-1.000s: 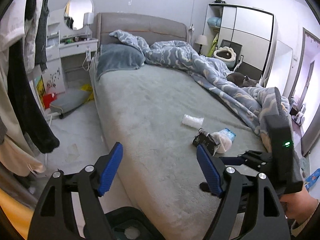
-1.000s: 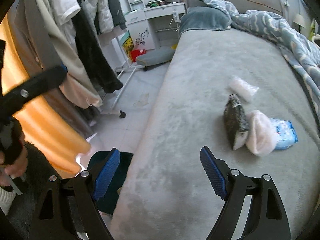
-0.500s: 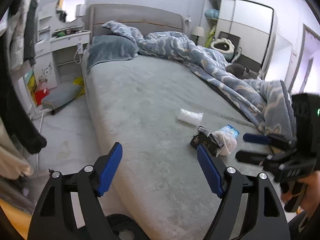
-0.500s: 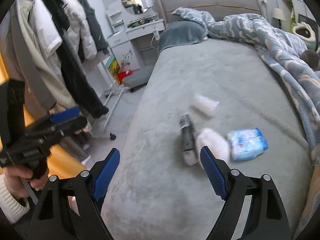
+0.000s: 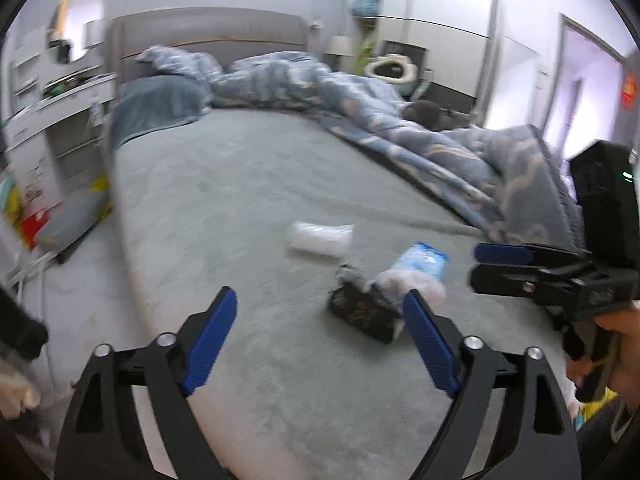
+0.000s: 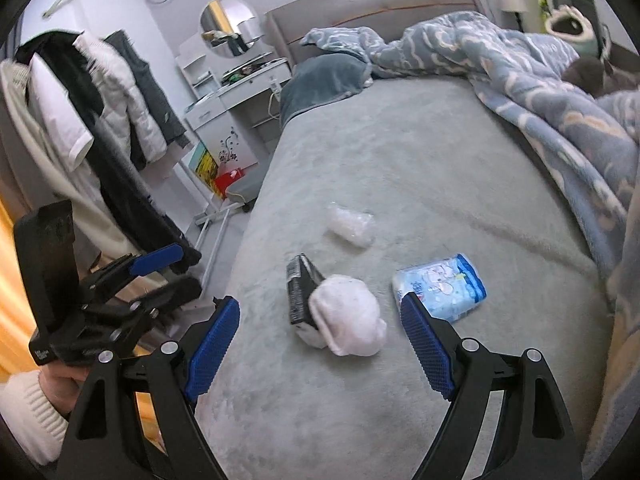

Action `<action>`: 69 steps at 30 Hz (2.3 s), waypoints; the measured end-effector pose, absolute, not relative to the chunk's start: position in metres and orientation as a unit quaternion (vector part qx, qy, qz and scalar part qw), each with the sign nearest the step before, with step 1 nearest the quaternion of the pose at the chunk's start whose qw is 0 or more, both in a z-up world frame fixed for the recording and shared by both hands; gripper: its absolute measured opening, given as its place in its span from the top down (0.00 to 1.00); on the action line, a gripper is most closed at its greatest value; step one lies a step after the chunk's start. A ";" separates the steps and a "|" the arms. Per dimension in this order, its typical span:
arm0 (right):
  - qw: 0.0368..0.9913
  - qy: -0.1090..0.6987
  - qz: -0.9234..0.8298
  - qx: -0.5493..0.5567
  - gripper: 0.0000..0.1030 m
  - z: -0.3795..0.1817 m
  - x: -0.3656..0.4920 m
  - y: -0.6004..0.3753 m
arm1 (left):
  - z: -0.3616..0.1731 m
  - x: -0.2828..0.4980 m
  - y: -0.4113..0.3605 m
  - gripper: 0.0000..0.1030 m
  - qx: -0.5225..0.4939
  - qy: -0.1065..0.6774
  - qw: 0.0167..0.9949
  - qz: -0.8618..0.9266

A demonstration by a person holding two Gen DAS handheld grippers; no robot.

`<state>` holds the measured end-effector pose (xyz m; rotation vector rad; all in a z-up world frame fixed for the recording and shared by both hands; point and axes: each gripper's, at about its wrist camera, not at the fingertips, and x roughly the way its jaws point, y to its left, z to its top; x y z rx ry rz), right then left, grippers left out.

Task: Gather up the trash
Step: 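Grasp the white fluffy ball with the right tool, then grasp the black 'face' tissue packet with the left tool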

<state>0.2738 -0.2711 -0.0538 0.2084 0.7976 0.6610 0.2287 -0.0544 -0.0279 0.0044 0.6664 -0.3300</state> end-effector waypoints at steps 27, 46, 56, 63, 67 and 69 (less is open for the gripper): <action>0.822 0.436 0.314 0.189 0.33 -0.103 0.308 -0.269 | -0.086 0.272 -0.101 0.13 0.080 0.379 0.889 -0.246; 0.810 0.428 0.315 0.247 0.62 -0.110 0.312 -0.281 | -0.105 0.290 -0.110 0.12 0.083 0.394 0.879 -0.255; 0.803 0.427 0.317 0.268 0.62 -0.114 0.313 -0.286 | -0.111 0.297 -0.117 0.12 0.089 0.394 0.876 -0.264; 0.802 0.429 0.317 0.269 0.62 -0.115 0.313 -0.286 | -0.118 0.301 -0.127 0.25 0.103 0.397 0.870 -0.274; 0.806 0.424 0.313 0.271 0.62 -0.112 0.314 -0.286 | -0.117 0.301 -0.129 0.33 0.111 0.396 0.869 -0.277; 0.807 0.418 0.312 0.275 0.63 -0.110 0.314 -0.288 | -0.117 0.302 -0.128 0.34 0.109 0.397 0.868 -0.278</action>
